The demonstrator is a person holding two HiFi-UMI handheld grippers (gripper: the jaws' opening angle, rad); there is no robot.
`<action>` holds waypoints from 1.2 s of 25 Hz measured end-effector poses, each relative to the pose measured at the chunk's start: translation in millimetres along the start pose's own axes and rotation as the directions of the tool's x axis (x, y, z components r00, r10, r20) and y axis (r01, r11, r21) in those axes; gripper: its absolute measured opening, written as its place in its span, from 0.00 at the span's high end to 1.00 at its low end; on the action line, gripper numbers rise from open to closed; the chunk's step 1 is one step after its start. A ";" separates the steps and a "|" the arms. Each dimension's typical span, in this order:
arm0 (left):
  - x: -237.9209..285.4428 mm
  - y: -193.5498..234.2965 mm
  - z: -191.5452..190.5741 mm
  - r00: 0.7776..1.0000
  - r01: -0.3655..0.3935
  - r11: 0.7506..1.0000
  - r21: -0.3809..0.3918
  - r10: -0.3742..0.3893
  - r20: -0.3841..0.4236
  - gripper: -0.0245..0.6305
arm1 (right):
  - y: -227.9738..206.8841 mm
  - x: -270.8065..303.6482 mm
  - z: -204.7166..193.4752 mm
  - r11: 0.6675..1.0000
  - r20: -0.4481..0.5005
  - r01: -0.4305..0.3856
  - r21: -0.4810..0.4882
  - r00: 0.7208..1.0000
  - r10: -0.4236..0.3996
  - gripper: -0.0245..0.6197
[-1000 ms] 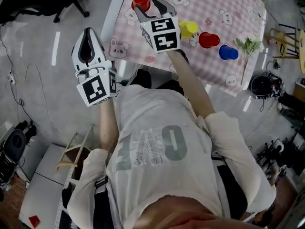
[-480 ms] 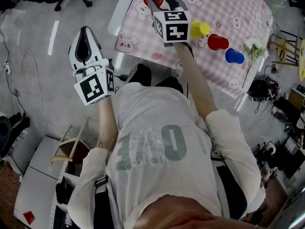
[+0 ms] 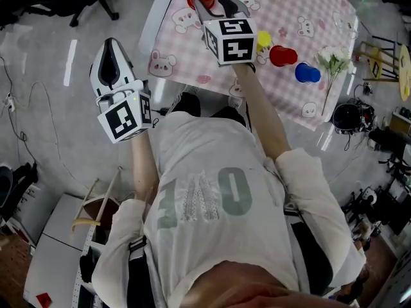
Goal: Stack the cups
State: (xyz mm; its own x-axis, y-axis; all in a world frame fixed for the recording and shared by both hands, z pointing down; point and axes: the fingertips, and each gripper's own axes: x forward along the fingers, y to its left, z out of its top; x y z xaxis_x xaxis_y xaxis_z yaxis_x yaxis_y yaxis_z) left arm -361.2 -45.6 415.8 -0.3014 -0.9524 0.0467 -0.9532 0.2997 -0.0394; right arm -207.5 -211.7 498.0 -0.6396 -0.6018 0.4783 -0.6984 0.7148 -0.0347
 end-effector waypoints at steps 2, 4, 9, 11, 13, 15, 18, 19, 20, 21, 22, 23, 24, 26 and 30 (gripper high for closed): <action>-0.2 -9.3 3.3 1.000 0.012 1.000 0.003 -0.012 0.010 0.92 | -4.5 -19.0 10.1 1.000 0.044 0.001 0.013 0.999 -0.001 0.64; 1.4 -22.5 7.4 0.999 0.034 0.999 0.008 -0.034 0.021 0.92 | -12.9 -41.8 19.5 0.999 0.082 0.009 0.031 0.997 -0.011 0.64; 17.5 -66.3 32.2 0.993 0.102 0.995 0.022 -0.103 0.060 0.92 | -54.0 -105.1 36.8 0.996 0.135 0.059 0.061 0.989 -0.066 0.64; 23.7 -88.2 40.5 0.988 0.134 0.991 0.026 -0.135 0.079 0.92 | -76.3 -133.1 33.5 0.992 0.145 0.094 0.081 0.984 -0.105 0.64; 27.7 -114.8 45.5 0.981 0.169 0.985 0.026 -0.171 0.095 0.92 | -100.1 -164.3 24.4 0.986 0.149 0.135 0.094 0.978 -0.148 0.64; 30.0 -144.6 49.0 0.974 0.200 0.980 0.020 -0.201 0.103 0.92 | -125.0 -196.8 12.0 0.980 0.142 0.177 0.089 0.972 -0.189 0.64; 32.4 -182.8 55.0 0.965 0.235 0.972 0.014 -0.235 0.113 0.92 | -158.2 -236.8 -8.7 0.969 0.113 0.237 0.066 0.963 -0.243 0.64; 33.2 -192.8 56.4 0.962 0.246 0.969 0.013 -0.246 0.117 0.92 | -167.1 -247.2 -16.3 0.965 0.101 0.255 0.063 0.960 -0.260 0.64; 33.8 -201.5 56.9 0.959 0.258 0.966 0.013 -0.258 0.119 0.92 | -174.8 -256.5 -24.2 0.961 0.090 0.270 0.063 0.957 -0.275 0.64; 34.5 -209.0 56.5 0.956 0.268 0.963 0.013 -0.267 0.118 0.92 | -181.4 -264.5 -32.1 0.957 0.079 0.283 0.066 0.954 -0.288 0.64; 35.3 -215.0 55.6 0.955 0.274 0.962 0.013 -0.274 0.115 0.92 | -187.2 -271.2 -39.6 0.953 0.068 0.294 0.071 0.952 -0.299 0.64; 36.2 -219.7 54.4 0.954 0.278 0.961 0.012 -0.277 0.112 0.92 | -192.3 -276.8 -46.9 0.950 0.056 0.303 0.077 0.950 -0.308 0.64; 37.1 -223.3 53.2 0.955 0.278 0.960 0.011 -0.278 0.107 0.92 | -197.0 -281.9 -53.9 0.946 0.044 0.312 0.084 0.948 -0.317 0.64; 38.6 -229.0 51.3 0.955 0.279 0.960 0.009 -0.279 0.101 0.92 | -206.6 -292.3 -67.6 0.936 0.019 0.337 0.098 0.940 -0.340 0.64; 42.8 -236.8 51.6 0.954 0.283 0.959 0.013 -0.283 0.100 0.92 | -223.6 -310.7 -91.4 0.914 -0.029 0.384 0.134 0.923 -0.383 0.64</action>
State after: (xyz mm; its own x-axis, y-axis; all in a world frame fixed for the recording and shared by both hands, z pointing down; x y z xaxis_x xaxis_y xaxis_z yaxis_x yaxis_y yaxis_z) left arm -147.2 -160.3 375.6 -0.0157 -0.9989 -0.0445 -0.9991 0.0174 -0.0379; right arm 176.8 -152.0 437.3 -0.3136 -0.8192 0.4802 -0.9266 0.3745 0.0339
